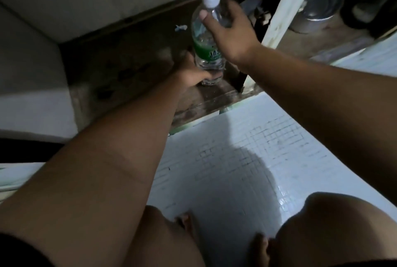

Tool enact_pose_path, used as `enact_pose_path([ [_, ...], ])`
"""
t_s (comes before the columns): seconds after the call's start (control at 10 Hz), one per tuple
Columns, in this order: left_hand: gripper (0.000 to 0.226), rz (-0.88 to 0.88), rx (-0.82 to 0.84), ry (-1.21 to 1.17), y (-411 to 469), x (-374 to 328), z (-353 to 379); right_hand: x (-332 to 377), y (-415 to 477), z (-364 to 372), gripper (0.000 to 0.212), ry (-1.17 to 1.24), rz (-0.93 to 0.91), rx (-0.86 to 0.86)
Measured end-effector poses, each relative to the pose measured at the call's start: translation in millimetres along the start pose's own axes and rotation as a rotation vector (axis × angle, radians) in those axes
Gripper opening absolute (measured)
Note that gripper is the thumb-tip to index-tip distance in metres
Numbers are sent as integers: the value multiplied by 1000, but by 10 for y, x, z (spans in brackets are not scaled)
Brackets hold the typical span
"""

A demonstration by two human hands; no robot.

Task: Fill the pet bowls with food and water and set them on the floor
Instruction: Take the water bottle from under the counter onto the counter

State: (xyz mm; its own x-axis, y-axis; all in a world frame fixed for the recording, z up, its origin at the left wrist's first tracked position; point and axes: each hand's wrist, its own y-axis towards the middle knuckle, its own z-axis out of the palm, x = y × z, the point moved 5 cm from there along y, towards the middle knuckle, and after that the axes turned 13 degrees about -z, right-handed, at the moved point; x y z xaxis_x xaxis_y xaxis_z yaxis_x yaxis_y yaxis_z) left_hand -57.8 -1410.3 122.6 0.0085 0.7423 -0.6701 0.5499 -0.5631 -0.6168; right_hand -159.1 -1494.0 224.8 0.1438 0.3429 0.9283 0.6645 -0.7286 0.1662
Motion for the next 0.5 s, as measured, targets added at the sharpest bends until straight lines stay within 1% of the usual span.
enact_pose_path([
  [0.1,96,44,-25,-84,10,-59,26,114,-5,-8,52,-47,-66,-8],
  [0.2,95,55,-26,-95,-134,-31,1,132,-122,4,47,-78,-46,53],
  [0.3,100,65,-141,73,-264,126,-9,306,-358,-83,36,-49,-38,72],
  [0.4,102,46,-140,17,-776,54,10,563,-588,-287,31,13,-17,76],
  [0.5,90,5,-153,-75,-1393,-92,28,935,-778,-526,31,19,-12,108],
])
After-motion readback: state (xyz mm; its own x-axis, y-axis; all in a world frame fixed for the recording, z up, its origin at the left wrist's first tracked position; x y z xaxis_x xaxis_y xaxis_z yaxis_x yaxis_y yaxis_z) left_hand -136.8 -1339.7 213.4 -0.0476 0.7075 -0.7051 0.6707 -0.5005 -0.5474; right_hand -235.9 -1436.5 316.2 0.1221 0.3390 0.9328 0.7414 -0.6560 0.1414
